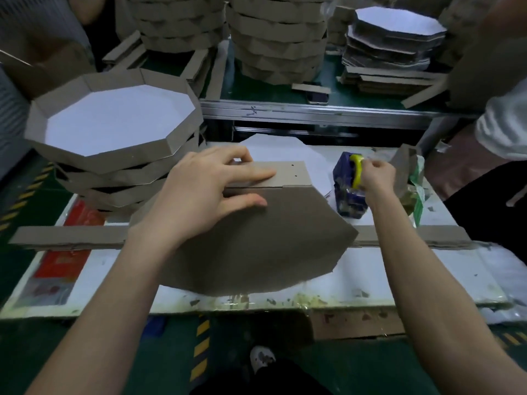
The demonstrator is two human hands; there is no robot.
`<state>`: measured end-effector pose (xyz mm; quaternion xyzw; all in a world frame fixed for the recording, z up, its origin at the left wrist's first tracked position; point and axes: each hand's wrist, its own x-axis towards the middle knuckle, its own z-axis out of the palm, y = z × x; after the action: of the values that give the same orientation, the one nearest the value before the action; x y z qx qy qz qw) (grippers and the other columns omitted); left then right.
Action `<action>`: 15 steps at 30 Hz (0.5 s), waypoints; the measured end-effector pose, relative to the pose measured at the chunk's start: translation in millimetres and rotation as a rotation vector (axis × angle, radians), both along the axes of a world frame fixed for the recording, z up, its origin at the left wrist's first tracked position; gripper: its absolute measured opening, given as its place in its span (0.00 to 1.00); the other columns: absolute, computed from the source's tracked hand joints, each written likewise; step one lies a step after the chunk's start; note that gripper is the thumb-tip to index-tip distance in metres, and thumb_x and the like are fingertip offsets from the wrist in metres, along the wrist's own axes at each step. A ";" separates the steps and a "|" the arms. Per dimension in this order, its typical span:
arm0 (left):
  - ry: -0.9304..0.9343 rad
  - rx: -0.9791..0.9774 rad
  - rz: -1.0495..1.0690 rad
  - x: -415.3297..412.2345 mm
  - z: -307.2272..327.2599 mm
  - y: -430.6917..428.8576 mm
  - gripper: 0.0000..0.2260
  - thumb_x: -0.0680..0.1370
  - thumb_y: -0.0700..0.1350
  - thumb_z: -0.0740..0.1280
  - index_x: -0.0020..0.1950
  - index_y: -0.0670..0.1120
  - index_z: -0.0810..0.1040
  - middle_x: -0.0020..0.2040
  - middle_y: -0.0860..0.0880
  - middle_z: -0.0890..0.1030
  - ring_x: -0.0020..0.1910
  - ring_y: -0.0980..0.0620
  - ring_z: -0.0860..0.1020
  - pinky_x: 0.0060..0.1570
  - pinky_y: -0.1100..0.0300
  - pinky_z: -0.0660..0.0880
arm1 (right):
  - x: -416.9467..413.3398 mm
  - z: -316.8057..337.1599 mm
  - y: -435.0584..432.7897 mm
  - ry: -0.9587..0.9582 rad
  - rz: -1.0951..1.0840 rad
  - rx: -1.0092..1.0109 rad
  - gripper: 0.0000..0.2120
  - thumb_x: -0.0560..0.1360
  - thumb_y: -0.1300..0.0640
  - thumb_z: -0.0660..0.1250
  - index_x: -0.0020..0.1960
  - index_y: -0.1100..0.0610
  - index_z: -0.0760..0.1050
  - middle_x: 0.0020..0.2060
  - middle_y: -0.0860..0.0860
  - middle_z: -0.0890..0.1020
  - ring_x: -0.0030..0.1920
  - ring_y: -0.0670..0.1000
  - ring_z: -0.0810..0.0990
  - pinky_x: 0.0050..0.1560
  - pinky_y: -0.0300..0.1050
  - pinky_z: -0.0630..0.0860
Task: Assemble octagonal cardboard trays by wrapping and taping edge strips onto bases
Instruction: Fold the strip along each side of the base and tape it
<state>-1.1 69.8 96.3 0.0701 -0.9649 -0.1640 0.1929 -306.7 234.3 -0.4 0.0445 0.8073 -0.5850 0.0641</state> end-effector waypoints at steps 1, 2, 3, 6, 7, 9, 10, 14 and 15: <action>-0.002 0.021 -0.001 -0.7 0.7 -0.8 0.23 0.72 0.67 0.60 0.63 0.62 0.78 0.60 0.54 0.77 0.59 0.52 0.73 0.54 0.51 0.68 | -20.1 -18.8 -2.9 -0.084 0.005 0.093 0.06 0.80 0.60 0.61 0.53 0.61 0.74 0.50 0.58 0.78 0.50 0.58 0.75 0.48 0.50 0.76; 0.000 0.032 -0.001 -1.9 0.7 -1.5 0.22 0.73 0.67 0.63 0.63 0.62 0.78 0.60 0.54 0.77 0.59 0.53 0.73 0.54 0.51 0.68 | -37.0 -36.0 -5.1 -0.159 0.025 0.203 0.07 0.79 0.61 0.60 0.55 0.62 0.72 0.55 0.60 0.77 0.50 0.59 0.74 0.45 0.50 0.75; -0.001 0.039 -0.001 -2.9 0.8 -2.1 0.21 0.73 0.66 0.65 0.63 0.61 0.78 0.60 0.54 0.77 0.58 0.53 0.73 0.55 0.52 0.67 | -49.4 -49.5 -7.6 -0.212 0.051 0.310 0.09 0.78 0.63 0.60 0.58 0.63 0.71 0.59 0.61 0.75 0.49 0.58 0.73 0.42 0.49 0.73; -0.019 0.069 0.011 -5.9 2.2 -3.1 0.21 0.72 0.63 0.65 0.63 0.60 0.78 0.60 0.55 0.77 0.57 0.54 0.73 0.54 0.60 0.63 | -73.3 -76.4 -9.7 -0.287 0.084 0.404 0.20 0.78 0.65 0.63 0.69 0.66 0.67 0.61 0.61 0.72 0.47 0.55 0.72 0.40 0.45 0.71; -0.026 0.073 0.017 -7.5 3.3 -3.2 0.22 0.71 0.62 0.65 0.63 0.59 0.78 0.60 0.55 0.77 0.57 0.55 0.73 0.54 0.63 0.62 | -78.7 -81.2 -9.0 -0.332 0.079 0.383 0.22 0.78 0.65 0.63 0.71 0.66 0.65 0.64 0.61 0.72 0.50 0.56 0.73 0.44 0.45 0.71; -0.044 0.072 0.029 -11.3 4.9 -2.5 0.21 0.71 0.62 0.67 0.63 0.59 0.79 0.60 0.55 0.77 0.56 0.55 0.73 0.54 0.67 0.61 | -88.9 -89.9 -4.9 -0.376 0.089 0.347 0.24 0.79 0.63 0.63 0.73 0.65 0.64 0.69 0.61 0.71 0.59 0.59 0.75 0.54 0.49 0.74; -0.052 0.070 0.034 -13.3 5.4 -2.2 0.21 0.71 0.62 0.69 0.63 0.59 0.79 0.60 0.55 0.77 0.57 0.55 0.73 0.55 0.68 0.61 | -93.3 -93.9 -3.1 -0.391 0.121 0.337 0.25 0.79 0.61 0.62 0.74 0.65 0.64 0.71 0.62 0.70 0.64 0.61 0.74 0.60 0.53 0.75; -0.068 0.084 0.047 -19.1 6.7 -0.6 0.23 0.70 0.64 0.67 0.63 0.60 0.78 0.60 0.56 0.77 0.58 0.55 0.74 0.57 0.57 0.66 | -102.9 -99.2 5.4 -0.439 0.056 0.365 0.27 0.75 0.54 0.73 0.68 0.65 0.69 0.62 0.62 0.75 0.64 0.63 0.73 0.61 0.54 0.75; -0.065 0.084 0.053 -20.3 6.6 -0.1 0.22 0.70 0.64 0.65 0.63 0.60 0.78 0.60 0.56 0.77 0.58 0.55 0.74 0.58 0.55 0.67 | -104.7 -99.9 5.9 -0.444 0.024 0.324 0.24 0.74 0.57 0.74 0.65 0.65 0.71 0.59 0.61 0.76 0.61 0.62 0.75 0.60 0.55 0.76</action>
<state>-21.4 69.6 102.9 0.1090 -0.9607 -0.1968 0.1625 -411.4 240.3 -100.3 0.1719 0.8571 -0.4232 0.2383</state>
